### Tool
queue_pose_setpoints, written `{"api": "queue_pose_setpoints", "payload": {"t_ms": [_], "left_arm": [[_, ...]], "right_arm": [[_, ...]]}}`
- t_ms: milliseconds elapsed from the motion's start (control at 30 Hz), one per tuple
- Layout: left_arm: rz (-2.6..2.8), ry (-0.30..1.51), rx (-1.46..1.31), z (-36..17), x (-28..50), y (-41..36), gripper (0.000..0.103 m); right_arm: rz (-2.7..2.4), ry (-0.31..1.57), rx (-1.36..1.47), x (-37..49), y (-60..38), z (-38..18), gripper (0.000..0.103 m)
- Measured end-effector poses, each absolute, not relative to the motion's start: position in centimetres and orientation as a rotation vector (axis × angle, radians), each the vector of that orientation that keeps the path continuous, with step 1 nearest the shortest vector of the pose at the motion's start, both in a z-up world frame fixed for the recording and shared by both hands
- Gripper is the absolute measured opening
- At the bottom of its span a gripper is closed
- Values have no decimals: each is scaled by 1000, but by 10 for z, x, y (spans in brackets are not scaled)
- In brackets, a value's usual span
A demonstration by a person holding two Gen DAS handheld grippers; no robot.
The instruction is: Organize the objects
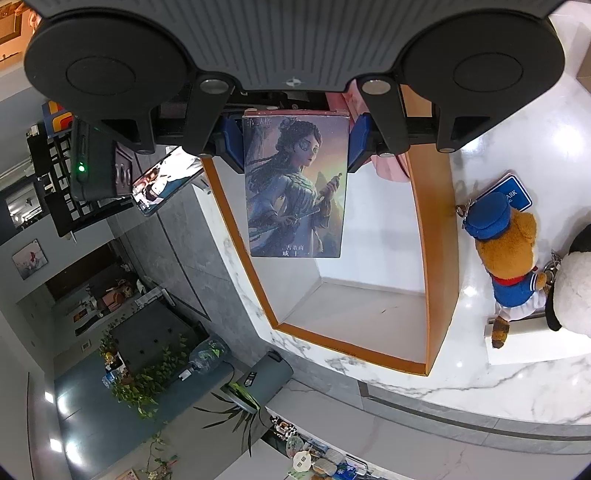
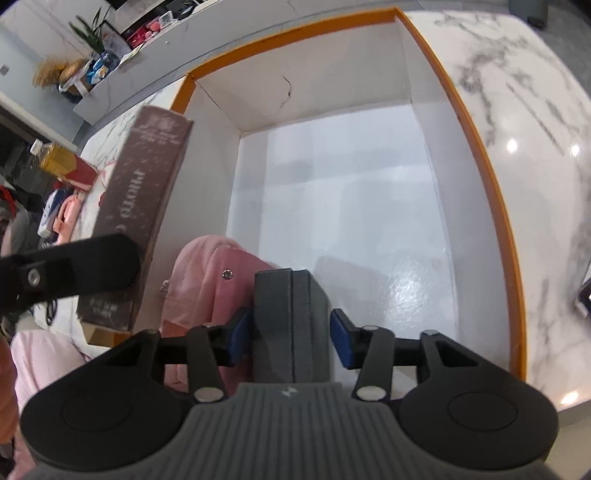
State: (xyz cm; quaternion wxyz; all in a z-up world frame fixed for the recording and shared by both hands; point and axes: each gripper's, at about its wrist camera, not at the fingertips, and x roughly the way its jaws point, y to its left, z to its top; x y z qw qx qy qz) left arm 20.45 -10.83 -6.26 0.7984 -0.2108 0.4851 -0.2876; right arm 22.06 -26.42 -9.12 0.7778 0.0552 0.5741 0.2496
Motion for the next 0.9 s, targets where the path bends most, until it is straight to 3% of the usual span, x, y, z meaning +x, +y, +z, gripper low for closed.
{"api": "queue_pose_setpoints", "payload": {"t_ms": [200,467,733,900], "left_arm": [[-619,1044,-437,-62,204,-110,66],[-621,1040,-371,-62,201,-117,66],[-603,1055,-312,-66,197,-129,66],[-589,1050,-254,-64,192,-137,66]], "right_arm": [[542,1219,116,218,-271,-81,51],[489,1168,202,211,-296,-58,40],[452,1048,590,202,-323,-48,41],[471,1030,667,203,-316,-49,41]]}}
